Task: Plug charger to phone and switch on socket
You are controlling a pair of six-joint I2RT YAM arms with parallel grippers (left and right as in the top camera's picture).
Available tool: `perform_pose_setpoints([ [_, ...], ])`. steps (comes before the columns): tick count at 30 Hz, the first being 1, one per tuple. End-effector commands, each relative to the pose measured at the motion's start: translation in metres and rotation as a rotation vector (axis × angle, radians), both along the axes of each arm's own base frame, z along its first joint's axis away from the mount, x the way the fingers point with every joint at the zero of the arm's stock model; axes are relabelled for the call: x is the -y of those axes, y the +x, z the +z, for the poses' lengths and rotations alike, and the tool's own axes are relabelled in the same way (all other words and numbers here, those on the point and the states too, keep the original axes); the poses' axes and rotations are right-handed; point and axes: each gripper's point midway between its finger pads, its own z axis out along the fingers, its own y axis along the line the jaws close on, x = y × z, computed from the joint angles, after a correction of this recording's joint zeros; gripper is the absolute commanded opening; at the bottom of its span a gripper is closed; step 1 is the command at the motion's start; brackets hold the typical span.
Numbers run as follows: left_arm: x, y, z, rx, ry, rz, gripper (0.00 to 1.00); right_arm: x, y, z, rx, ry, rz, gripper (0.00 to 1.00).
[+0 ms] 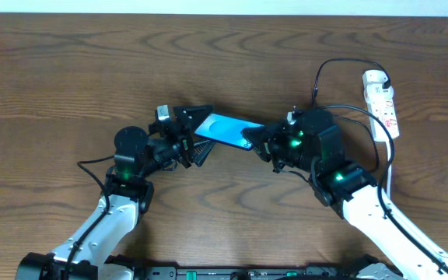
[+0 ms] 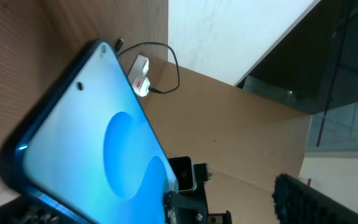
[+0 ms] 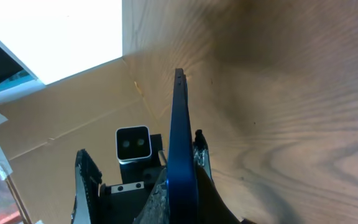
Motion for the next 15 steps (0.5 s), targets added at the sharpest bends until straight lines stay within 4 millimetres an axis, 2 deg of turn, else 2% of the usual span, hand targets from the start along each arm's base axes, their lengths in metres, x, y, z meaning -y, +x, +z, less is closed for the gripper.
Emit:
perform_pose_setpoints([
  [1, 0.0058, -0.0021, 0.0054, 0.005, -0.012, -0.02, 0.91, -0.0052, -0.0021, 0.0047, -0.03, 0.033, -0.032, 0.01],
  [6, 0.0075, -0.0032, 0.0053, -0.024, -0.032, -0.021, 0.9, -0.0095, -0.005, 0.003, -0.024, 0.018, -0.033, 0.02],
  [9, 0.0075, -0.0031, 0.0054, -0.068, -0.062, -0.013, 0.86, -0.0097, -0.0034, 0.0013, -0.01, -0.004, -0.06, 0.03],
  [15, 0.0075, -0.0031, 0.0053, -0.134, -0.107, -0.003, 0.67, -0.012, -0.0036, -0.0002, 0.008, -0.029, -0.084, 0.02],
])
